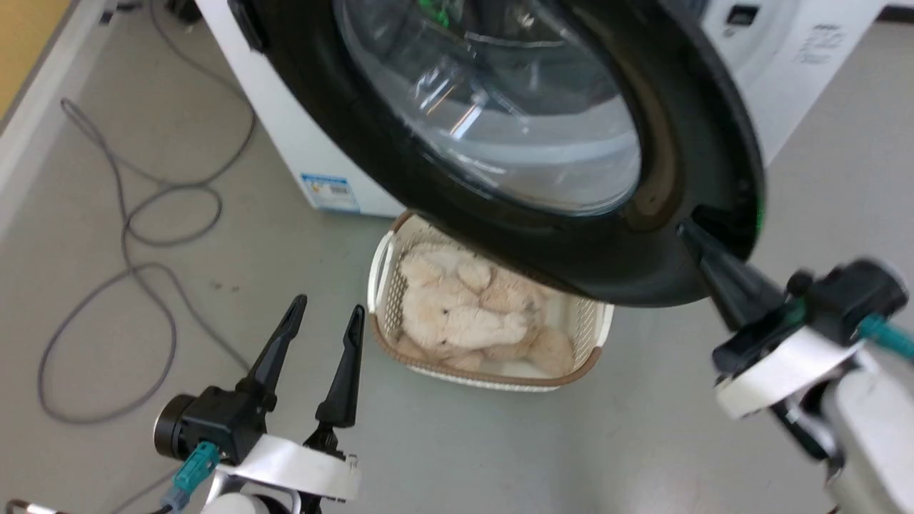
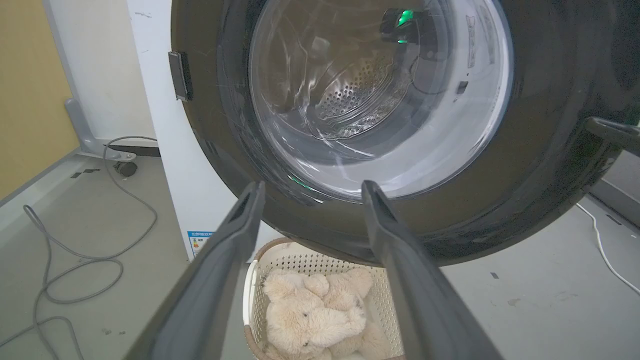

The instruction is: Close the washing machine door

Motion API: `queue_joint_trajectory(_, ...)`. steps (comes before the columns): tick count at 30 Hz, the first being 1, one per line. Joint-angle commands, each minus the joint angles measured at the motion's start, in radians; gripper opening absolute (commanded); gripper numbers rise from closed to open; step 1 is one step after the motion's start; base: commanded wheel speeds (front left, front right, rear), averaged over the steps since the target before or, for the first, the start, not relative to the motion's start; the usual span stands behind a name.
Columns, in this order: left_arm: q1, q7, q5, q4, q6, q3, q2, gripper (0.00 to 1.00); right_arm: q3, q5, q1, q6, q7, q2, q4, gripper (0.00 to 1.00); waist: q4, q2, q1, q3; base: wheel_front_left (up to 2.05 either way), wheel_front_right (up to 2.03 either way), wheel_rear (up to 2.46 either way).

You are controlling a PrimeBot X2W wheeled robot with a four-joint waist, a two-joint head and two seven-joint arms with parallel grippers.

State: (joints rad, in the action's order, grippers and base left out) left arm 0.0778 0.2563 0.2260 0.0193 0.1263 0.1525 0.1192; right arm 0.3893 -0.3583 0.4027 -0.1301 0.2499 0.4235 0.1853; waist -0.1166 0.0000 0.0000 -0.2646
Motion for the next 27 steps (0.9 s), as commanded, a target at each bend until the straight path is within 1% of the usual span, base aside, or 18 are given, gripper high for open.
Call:
queue_joint_trajectory(1, 0.018, 0.005, 0.002, -0.004, 0.004, 0.002, 0.000, 1.00, 0.000, -0.014, 0.030, -0.001, -0.003, 0.014, 0.010, 0.00, -0.018, 0.0000, 0.0000, -0.027, 0.00, 0.00, 0.00)
queue_joint_trajectory(7, 0.059, 0.005, 0.007, -0.004, 0.004, 0.010, -0.009, 1.00, -0.026, -0.083, 0.152, -0.001, -0.023, 0.070, 0.074, 0.00, -0.049, 0.0000, 0.0000, -0.087, 0.00, 0.00, 0.00)
queue_joint_trajectory(14, 0.098, 0.005, 0.006, -0.018, 0.004, 0.019, -0.022, 1.00, -0.050, -0.149, 0.305, -0.001, -0.056, 0.114, 0.137, 0.00, -0.078, 0.0000, 0.0000, -0.150, 0.00, 0.00, 0.00)
queue_joint_trajectory(18, 0.113, 0.005, 0.004, -0.019, 0.004, 0.023, -0.027, 1.00, -0.071, -0.175, 0.388, -0.001, -0.069, 0.121, 0.190, 0.00, -0.090, 0.0000, 0.0000, -0.175, 0.00, 0.00, 0.00)
queue_joint_trajectory(27, 0.136, 0.005, 0.006, -0.018, 0.004, 0.024, -0.034, 1.00, -0.144, -0.186, 0.528, -0.001, -0.104, 0.103, 0.308, 0.00, -0.100, 0.0000, 0.0000, -0.209, 0.00, 0.00, 0.00)
